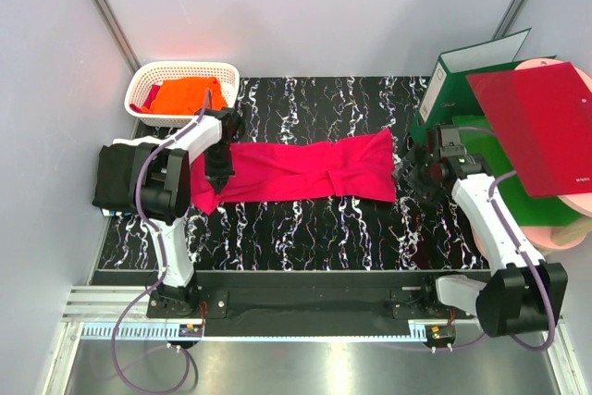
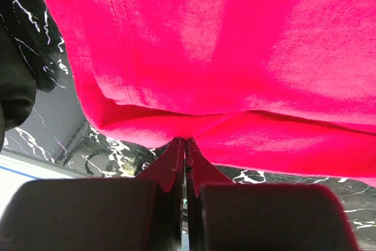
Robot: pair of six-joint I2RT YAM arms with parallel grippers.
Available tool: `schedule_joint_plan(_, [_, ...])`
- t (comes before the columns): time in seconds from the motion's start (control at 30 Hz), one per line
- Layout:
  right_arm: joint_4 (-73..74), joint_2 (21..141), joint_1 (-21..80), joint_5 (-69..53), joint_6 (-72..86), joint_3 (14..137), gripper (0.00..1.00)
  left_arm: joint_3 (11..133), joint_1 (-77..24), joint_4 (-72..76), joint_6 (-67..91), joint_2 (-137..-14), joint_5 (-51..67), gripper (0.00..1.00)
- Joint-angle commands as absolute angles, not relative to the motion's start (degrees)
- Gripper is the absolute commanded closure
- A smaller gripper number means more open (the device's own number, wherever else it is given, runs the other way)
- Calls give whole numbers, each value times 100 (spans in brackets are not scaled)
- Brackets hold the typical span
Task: Fold and stack the t-shirts
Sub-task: Fold the other side of the tshirt into a rectangle
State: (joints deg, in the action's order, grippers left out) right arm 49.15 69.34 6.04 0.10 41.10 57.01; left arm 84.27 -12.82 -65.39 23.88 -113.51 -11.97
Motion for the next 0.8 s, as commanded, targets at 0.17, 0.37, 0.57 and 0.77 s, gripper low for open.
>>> schedule_joint_plan(0.17, [4271,8444,957,-791,3622,5878,13,8402,-1257,-6442,2092,-11206,-1292,100])
schedule_joint_plan(0.37, [4842,9218,2012,391,2796,6941,13,8429,-1257,-6416,2153,-11276,-1195,100])
schedule_joint_plan(0.57, [5159,9912,2757,1114,2418,8092,16,8350,-1257,-6398,2188,-11276,-1213,100])
schedule_joint_plan(0.77, [5335,10624,3374,1608,2101,8630,16,8279,-1257,-6390,2180,-11276,-1239,100])
